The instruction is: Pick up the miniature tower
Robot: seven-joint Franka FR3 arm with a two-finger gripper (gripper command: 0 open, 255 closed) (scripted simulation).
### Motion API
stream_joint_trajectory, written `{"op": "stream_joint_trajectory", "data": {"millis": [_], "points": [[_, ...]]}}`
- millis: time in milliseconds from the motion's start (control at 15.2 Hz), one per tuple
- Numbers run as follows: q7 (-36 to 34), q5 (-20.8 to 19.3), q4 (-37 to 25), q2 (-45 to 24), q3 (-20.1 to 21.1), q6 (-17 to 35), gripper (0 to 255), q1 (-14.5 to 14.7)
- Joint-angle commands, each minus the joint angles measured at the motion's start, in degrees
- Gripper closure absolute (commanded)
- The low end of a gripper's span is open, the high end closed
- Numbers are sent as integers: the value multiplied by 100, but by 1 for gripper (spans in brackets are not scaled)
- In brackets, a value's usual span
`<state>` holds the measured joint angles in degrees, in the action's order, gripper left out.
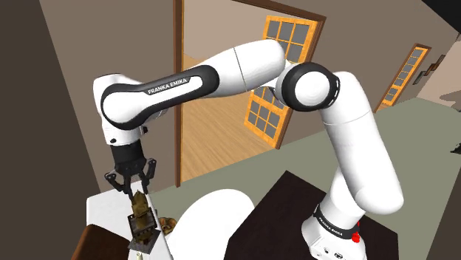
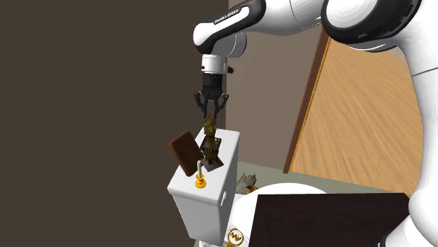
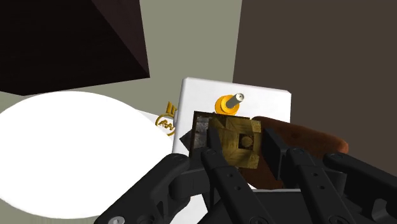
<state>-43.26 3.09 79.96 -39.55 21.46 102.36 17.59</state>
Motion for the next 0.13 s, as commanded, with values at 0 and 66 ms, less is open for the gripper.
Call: {"op": "stream_joint_trajectory", "data": {"millis": [0,66], "points": [[-6,11,-22,50,8,-68,255,-10],[-6,10,-23,49,8,-69,255,-10]]}}
